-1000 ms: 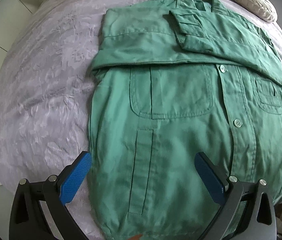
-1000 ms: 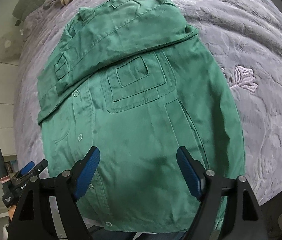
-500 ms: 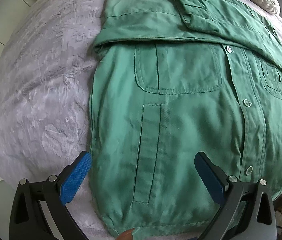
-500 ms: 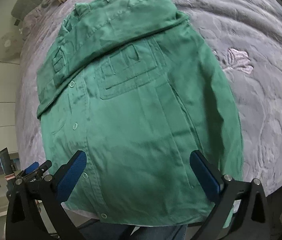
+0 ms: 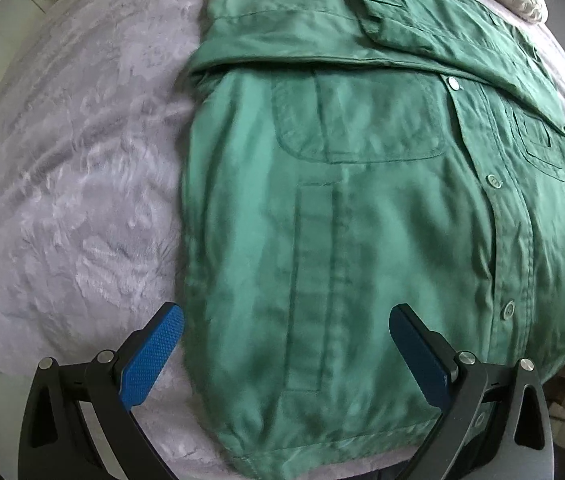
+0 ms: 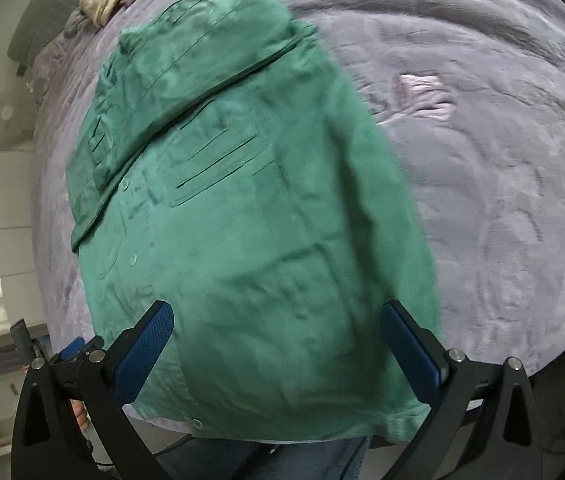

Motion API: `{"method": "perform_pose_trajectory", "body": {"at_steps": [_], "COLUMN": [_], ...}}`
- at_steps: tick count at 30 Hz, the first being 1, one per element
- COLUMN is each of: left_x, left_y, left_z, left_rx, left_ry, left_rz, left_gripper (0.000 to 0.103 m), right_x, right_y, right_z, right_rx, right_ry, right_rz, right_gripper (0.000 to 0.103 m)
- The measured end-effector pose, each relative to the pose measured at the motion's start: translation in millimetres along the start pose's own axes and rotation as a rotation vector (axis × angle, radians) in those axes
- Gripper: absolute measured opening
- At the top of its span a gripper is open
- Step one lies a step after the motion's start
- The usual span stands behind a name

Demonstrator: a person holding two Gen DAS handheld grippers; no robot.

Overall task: Fold large clothes
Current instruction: 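Grasp the jacket hem with both tools, then lift the hem with both tools and fold it over toward the collar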

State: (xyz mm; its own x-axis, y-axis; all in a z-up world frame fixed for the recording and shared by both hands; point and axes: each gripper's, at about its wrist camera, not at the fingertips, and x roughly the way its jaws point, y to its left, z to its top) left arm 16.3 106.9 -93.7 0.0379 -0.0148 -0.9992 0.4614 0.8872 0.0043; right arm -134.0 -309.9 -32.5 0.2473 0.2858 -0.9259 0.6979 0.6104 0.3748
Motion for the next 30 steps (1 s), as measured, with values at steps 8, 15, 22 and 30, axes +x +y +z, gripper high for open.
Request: {"method": "perform_pose_trajectory", "body": {"at_steps": [8, 15, 22, 30], "left_x": [30, 58, 63, 73], "left_y": [48, 52, 41, 21], "left_z": [-37, -68, -86, -97], "left_rx": [-0.010, -0.003, 0.023, 0.096], "left_ry": [0.110, 0.217, 0.250, 0.257], "left_rz": [-0.095, -0.239, -0.288, -0.224], "left_gripper": [0.103, 0.103, 0.103, 0.098], "right_x": [-8, 20, 27, 47], "right_y": [-70, -92, -66, -40], "right_z": [-15, -44, -53, -48], "right_rx": [0.125, 0.182, 0.162, 0.120], "right_ry": [0.002, 0.121, 0.185, 0.227], "right_rz": [0.051, 0.210, 0.455, 0.443], "right_gripper": [0.103, 0.103, 0.103, 0.103]}}
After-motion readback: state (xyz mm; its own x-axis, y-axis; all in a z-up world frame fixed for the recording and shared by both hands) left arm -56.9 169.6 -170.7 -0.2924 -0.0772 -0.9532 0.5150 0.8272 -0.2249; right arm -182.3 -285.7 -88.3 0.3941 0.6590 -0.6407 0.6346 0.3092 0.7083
